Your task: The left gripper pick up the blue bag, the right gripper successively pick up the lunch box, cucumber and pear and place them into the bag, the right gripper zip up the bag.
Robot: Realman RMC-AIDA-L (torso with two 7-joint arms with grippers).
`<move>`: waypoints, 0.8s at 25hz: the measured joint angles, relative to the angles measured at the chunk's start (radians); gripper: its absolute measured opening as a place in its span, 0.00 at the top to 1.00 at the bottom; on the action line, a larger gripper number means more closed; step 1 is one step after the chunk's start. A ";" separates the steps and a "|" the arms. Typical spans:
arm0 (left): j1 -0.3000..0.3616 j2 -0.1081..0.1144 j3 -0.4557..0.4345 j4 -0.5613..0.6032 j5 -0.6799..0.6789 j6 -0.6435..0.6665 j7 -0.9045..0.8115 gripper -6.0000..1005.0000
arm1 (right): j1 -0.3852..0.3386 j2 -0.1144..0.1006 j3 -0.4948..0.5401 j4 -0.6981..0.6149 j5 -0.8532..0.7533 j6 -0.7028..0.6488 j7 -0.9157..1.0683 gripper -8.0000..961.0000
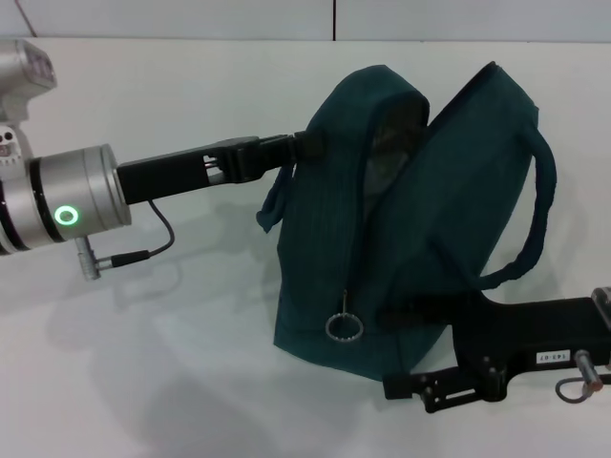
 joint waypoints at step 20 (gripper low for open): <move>-0.003 0.002 0.000 -0.013 0.000 0.000 0.011 0.95 | 0.058 0.000 -0.114 0.061 0.069 0.042 0.021 0.11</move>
